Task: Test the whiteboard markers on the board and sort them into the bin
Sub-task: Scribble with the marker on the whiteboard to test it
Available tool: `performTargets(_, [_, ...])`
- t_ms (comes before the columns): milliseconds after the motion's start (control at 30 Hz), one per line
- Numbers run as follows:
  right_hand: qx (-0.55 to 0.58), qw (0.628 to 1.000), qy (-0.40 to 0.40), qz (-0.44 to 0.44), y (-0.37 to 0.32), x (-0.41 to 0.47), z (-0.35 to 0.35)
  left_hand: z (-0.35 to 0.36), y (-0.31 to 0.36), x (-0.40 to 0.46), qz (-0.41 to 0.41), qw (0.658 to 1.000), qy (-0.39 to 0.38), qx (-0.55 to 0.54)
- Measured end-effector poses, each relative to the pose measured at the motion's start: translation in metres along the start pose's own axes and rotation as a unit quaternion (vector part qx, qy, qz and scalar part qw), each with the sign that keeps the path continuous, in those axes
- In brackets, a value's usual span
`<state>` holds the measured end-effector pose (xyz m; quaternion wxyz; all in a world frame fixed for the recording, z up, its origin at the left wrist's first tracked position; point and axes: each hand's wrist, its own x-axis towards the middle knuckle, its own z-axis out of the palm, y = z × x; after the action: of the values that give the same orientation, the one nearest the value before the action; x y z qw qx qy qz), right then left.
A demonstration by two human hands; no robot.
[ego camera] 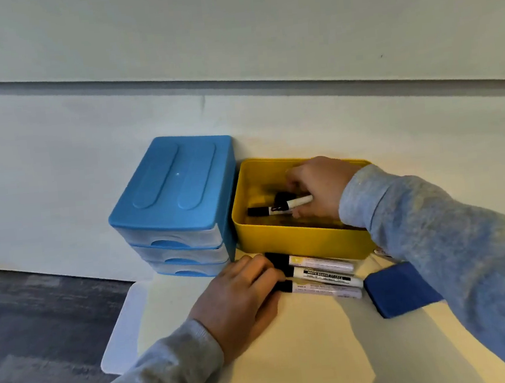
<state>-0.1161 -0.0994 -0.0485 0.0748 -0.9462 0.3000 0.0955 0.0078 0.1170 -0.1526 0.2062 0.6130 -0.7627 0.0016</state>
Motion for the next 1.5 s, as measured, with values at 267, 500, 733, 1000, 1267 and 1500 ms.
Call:
performTargets(267, [-0.043, 0.988, -0.148, 0.002, -0.016, -0.002, 0.006, 0.0, 0.001, -0.004, 0.001, 1.0, 0.017, -0.005])
performTargets(500, [-0.088, 0.986, -0.141, 0.013, -0.008, 0.013, 0.019, 0.001, 0.001, -0.002, -0.008, 1.0, 0.028, -0.002])
performTargets(733, [0.013, 0.999, -0.026, 0.036, 0.003, -0.009, -0.001, -0.002, 0.003, -0.002, -0.003, 1.0, 0.027, 0.001])
performTargets(1000, [0.131, 0.981, 0.137, 0.04, 0.006, -0.067, -0.023, -0.012, 0.006, -0.001, 0.019, 0.999, 0.03, -0.007])
performTargets(1267, [0.322, 0.895, 0.307, 0.022, -0.03, -0.125, -0.022, -0.085, 0.02, 0.036, 0.022, 0.979, 0.188, -0.079])
performTargets(1500, [0.609, 0.701, 0.372, -0.02, -0.067, -0.143, -0.024, -0.13, 0.023, 0.055, 0.018, 0.992, 0.123, -0.034])
